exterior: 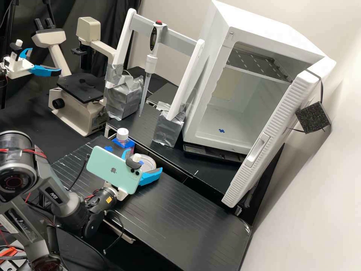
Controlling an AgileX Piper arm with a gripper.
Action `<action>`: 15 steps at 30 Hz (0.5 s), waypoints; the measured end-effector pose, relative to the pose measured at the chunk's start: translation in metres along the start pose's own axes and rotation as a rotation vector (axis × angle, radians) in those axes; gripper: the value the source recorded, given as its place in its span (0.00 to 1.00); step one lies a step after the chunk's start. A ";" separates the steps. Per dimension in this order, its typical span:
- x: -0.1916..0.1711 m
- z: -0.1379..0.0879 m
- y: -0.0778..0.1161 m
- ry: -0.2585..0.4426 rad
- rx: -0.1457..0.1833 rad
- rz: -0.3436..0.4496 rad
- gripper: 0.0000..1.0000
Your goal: Open the lid
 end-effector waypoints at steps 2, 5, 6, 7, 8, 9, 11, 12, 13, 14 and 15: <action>0.000 0.000 0.000 0.000 0.000 0.000 0.00; -0.001 0.001 0.001 -0.003 -0.002 -0.001 0.00; -0.002 0.000 0.002 0.000 -0.004 0.002 0.00; -0.004 0.000 0.003 0.000 -0.004 0.002 0.00; -0.005 -0.001 0.004 0.002 -0.005 0.004 0.00; -0.006 -0.001 0.005 0.004 -0.004 0.007 0.00; -0.010 -0.004 0.008 0.012 0.001 0.013 0.00; -0.012 -0.005 0.009 0.018 0.001 0.016 0.00; -0.013 -0.007 0.010 0.022 0.003 0.020 0.00; -0.015 -0.009 0.011 0.030 0.002 0.024 0.00; -0.016 -0.010 0.011 0.034 0.002 0.023 0.00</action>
